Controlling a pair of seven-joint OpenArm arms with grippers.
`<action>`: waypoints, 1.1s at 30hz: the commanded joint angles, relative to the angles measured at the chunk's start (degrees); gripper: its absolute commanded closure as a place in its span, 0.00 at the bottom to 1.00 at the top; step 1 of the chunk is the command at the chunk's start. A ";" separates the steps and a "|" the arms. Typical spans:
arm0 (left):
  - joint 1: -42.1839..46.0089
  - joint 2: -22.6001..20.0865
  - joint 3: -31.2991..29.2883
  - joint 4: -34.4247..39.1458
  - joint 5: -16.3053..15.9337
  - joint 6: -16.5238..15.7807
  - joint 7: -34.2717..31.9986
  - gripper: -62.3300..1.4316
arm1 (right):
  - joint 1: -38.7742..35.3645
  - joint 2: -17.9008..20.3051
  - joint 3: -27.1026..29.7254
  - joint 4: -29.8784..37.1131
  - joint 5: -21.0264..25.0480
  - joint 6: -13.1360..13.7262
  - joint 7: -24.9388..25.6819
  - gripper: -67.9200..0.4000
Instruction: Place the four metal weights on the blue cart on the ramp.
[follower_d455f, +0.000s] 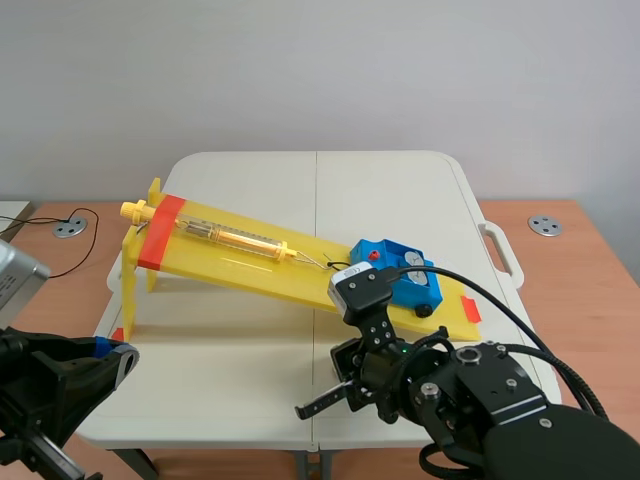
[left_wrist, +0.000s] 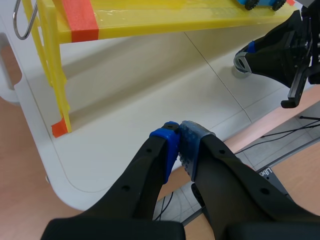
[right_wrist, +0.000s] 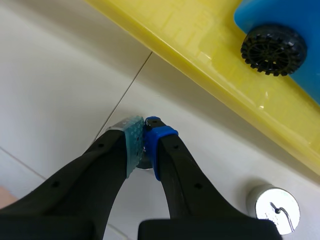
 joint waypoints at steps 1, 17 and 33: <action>-1.25 0.79 -0.72 3.82 -2.95 -1.44 -4.44 0.92 | 1.55 3.37 0.17 10.05 5.35 -0.63 1.36 0.98; -1.25 0.79 -0.72 3.82 -2.95 -1.44 -4.44 0.92 | -17.49 16.76 12.72 44.78 13.75 0.66 -10.40 0.98; -1.25 0.79 -0.72 3.82 -2.95 -1.44 -4.44 0.92 | -6.95 15.56 24.44 43.58 14.88 -0.28 -10.49 0.98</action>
